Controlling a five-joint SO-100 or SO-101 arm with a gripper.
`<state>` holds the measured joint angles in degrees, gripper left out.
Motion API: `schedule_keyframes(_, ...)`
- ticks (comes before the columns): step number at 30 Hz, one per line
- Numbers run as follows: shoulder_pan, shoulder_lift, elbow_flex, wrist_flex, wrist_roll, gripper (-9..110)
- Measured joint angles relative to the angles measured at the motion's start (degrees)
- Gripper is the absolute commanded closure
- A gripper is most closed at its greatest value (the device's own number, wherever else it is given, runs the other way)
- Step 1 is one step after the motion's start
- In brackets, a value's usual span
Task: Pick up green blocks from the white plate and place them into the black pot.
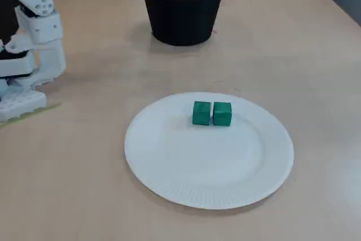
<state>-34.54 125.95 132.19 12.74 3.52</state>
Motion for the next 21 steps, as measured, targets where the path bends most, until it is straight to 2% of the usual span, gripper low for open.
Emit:
schedule_keyframes(5, -2.5, -1.0, 5.4, -4.1, -1.8, 104)
schedule_keyframes(9, -2.6, -1.2, 6.0, -4.2, -3.8, 83)
schedule_keyframes(12, -2.6, -1.2, 6.0, -1.7, -5.4, 76)
schedule_keyframes(18, -2.6, -1.2, 6.0, 3.7, -7.4, 73)
schedule_keyframes(21, -2.6, -1.2, 6.0, 4.4, -7.7, 76)
